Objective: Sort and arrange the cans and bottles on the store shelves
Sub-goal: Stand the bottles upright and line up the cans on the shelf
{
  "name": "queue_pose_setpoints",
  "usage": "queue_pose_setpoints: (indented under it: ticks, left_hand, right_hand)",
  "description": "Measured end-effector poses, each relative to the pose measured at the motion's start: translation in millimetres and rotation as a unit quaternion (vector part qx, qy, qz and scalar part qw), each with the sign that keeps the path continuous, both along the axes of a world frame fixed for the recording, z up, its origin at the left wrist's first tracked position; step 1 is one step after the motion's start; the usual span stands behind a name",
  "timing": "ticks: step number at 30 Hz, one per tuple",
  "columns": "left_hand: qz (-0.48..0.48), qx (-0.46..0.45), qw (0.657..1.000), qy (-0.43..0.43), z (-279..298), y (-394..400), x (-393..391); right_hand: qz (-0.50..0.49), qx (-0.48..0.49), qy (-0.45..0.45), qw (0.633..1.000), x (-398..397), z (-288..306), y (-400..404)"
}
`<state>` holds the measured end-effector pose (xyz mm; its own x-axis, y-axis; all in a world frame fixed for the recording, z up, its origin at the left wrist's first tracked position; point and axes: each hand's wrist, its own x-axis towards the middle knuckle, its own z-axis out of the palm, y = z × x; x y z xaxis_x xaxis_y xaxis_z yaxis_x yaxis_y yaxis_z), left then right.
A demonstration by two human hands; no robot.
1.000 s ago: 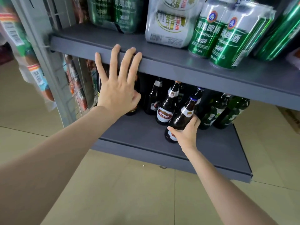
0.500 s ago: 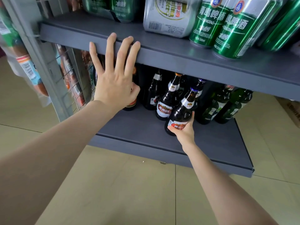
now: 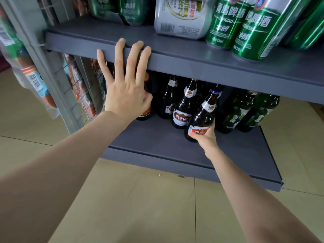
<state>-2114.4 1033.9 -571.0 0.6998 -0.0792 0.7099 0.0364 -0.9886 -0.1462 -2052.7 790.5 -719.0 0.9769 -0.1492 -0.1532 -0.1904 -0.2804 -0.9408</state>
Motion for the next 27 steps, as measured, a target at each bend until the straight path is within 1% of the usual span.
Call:
queue_pose_setpoints:
  ticks: [3,5,7,9,12,15,17,19,21,23,27]
  left_hand:
    - [0.007,-0.002,0.999,0.040,4.1,0.1,-5.3]
    - [-0.002,0.001,0.998,0.069,8.8,0.2,-12.9]
    - [-0.014,-0.007,0.996,0.087,13.5,1.0,-19.1]
    - [-0.019,-0.029,0.994,0.103,22.2,-0.3,-23.1]
    - [-0.027,-0.069,0.990,0.116,38.4,-6.2,-25.6]
    - [-0.028,-0.069,0.986,0.146,50.8,-13.5,-28.5]
    - [-0.022,-0.060,0.985,0.162,59.6,-15.6,-29.6]
    - [0.017,-0.053,0.977,0.207,70.7,-17.0,-31.4]
    - [0.035,-0.033,0.972,0.228,78.3,-16.7,-30.3]
    - [0.042,-0.020,0.969,0.243,85.8,-17.9,-29.2]
    - [0.047,-0.020,0.968,0.246,84.6,-16.5,-28.2]
  right_hand:
    - [-0.007,-0.025,-0.009,1.000,-18.1,12.7,0.8]
    - [0.028,-0.045,-0.035,0.998,-38.0,26.9,1.4]
    - [0.064,-0.058,-0.065,0.994,-61.9,52.9,2.7]
    - [0.080,-0.046,-0.106,0.990,-84.4,87.0,1.4]
    - [0.056,-0.004,-0.190,0.980,-113.9,145.9,-5.1]
    - [0.018,-0.033,-0.293,0.955,-118.7,205.0,-15.3]
    - [-0.007,-0.068,-0.328,0.942,-105.9,239.5,-19.9]
    - [-0.015,-0.111,-0.331,0.937,-84.9,267.2,-21.0]
    - [0.012,-0.154,-0.326,0.933,-63.0,283.7,-18.3]
    - [0.030,-0.163,-0.313,0.935,-47.3,291.0,-11.7]
    - [-0.003,-0.182,-0.321,0.930,-36.4,291.0,-3.7]
